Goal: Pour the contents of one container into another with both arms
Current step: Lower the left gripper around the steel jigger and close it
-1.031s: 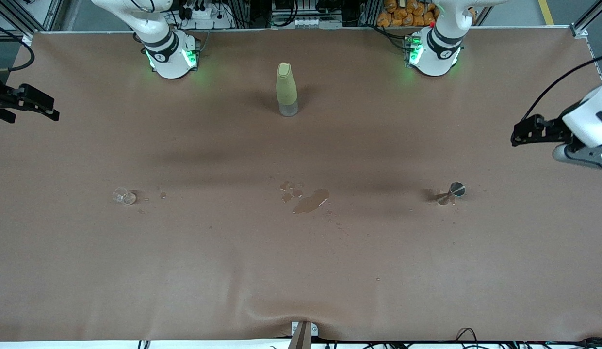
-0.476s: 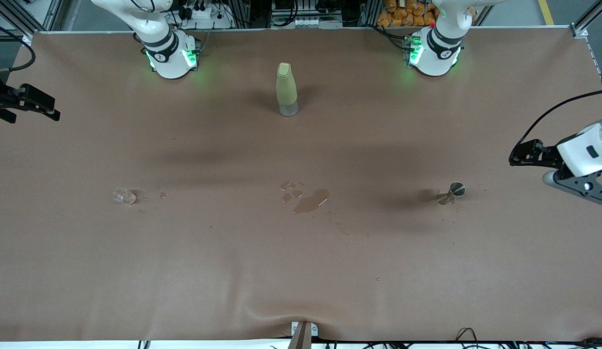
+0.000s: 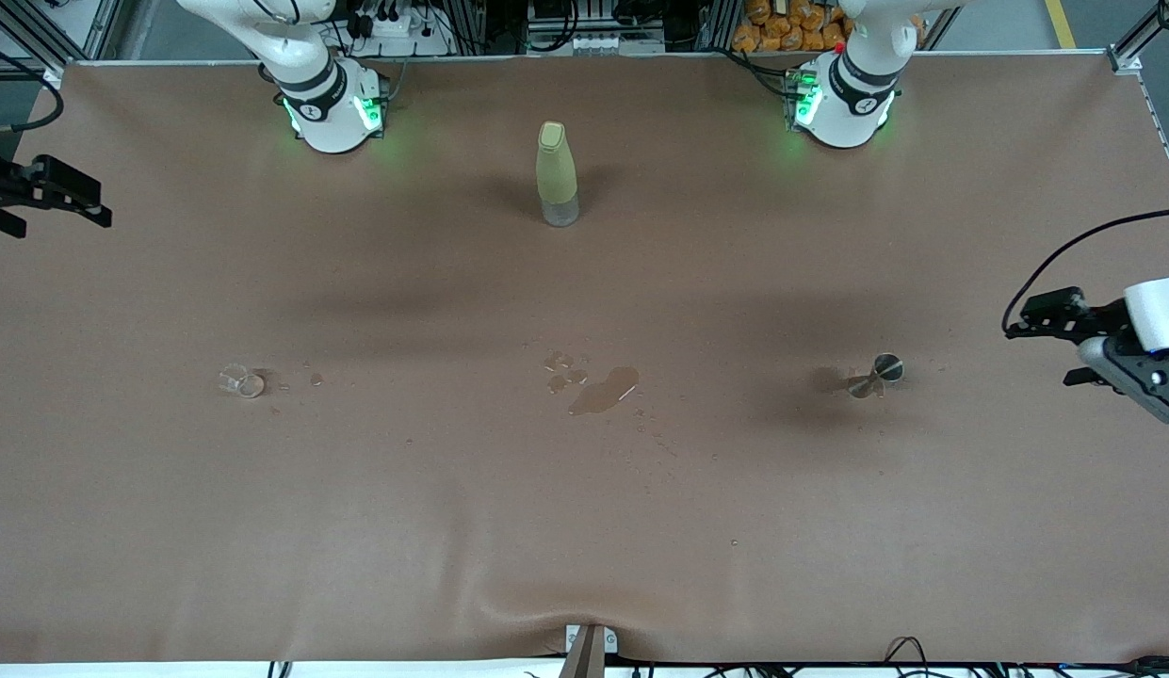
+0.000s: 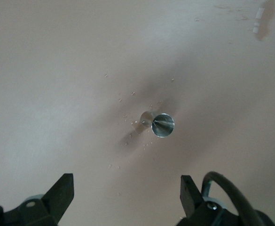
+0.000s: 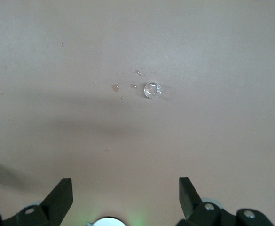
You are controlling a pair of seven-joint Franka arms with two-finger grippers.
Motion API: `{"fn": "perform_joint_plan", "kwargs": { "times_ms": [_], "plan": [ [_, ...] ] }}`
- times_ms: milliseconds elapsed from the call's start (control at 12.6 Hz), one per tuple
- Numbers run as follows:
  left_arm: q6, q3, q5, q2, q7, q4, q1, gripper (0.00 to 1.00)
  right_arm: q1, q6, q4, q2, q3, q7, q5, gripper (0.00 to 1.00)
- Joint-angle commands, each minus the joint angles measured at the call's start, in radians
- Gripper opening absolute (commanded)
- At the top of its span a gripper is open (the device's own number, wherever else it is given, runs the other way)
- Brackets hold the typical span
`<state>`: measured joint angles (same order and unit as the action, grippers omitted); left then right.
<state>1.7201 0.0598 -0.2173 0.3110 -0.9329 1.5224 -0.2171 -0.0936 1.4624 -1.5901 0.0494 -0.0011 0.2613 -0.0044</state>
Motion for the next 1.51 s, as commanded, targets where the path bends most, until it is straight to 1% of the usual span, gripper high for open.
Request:
{"fn": "perform_joint_plan", "kwargs": {
  "times_ms": [0, 159, 317, 476, 634, 793, 951, 1110, 1189, 1269, 1427],
  "plan": [
    [0.004, 0.008, -0.115, 0.063, -0.247, -0.007, -0.071, 1.0, -0.052, -0.016, 0.013, 0.001, 0.004, 0.167, -0.014, 1.0],
    [-0.005, 0.008, -0.255, 0.143, -0.442, -0.007, -0.141, 1.0, -0.086, -0.01, 0.013, 0.001, 0.004, 0.359, -0.016, 1.0],
    [-0.04, 0.009, -0.353, 0.215, -0.626, -0.008, -0.183, 1.0, -0.133, -0.008, 0.01, 0.0, 0.004, 0.554, -0.014, 1.0],
    [-0.074, 0.009, -0.469, 0.305, -0.797, -0.008, -0.231, 1.0, -0.181, 0.001, 0.009, -0.005, 0.004, 0.793, -0.011, 1.0],
    [-0.146, 0.009, -0.592, 0.403, -0.92, -0.007, -0.264, 1.0, -0.222, 0.032, 0.007, -0.019, 0.004, 1.017, -0.003, 1.0],
    [-0.186, 0.009, -0.681, 0.494, -1.035, -0.01, -0.281, 1.0, -0.25, 0.067, 0.006, -0.029, 0.004, 1.203, 0.0, 1.0],
    [-0.198, 0.009, -0.731, 0.552, -1.131, -0.005, -0.281, 1.0, -0.277, 0.094, 0.001, -0.043, 0.004, 1.326, 0.001, 1.0],
    [-0.221, 0.012, -0.741, 0.592, -1.196, -0.004, -0.281, 1.0, -0.282, 0.14, 0.001, -0.059, 0.003, 1.442, 0.003, 1.0],
    [-0.234, 0.012, -0.741, 0.602, -1.228, -0.002, -0.281, 1.0, -0.281, 0.16, -0.001, -0.071, -0.01, 1.484, 0.007, 1.0],
    [-0.238, 0.014, -0.746, 0.614, -1.245, 0.002, -0.281, 1.0, -0.272, 0.164, -0.001, -0.083, -0.04, 1.509, 0.038, 1.0],
    [-0.247, 0.021, -0.809, 0.64, -1.253, 0.018, -0.275, 1.0, -0.252, 0.18, -0.004, -0.121, -0.095, 1.582, 0.095, 1.0]
  ]
}}
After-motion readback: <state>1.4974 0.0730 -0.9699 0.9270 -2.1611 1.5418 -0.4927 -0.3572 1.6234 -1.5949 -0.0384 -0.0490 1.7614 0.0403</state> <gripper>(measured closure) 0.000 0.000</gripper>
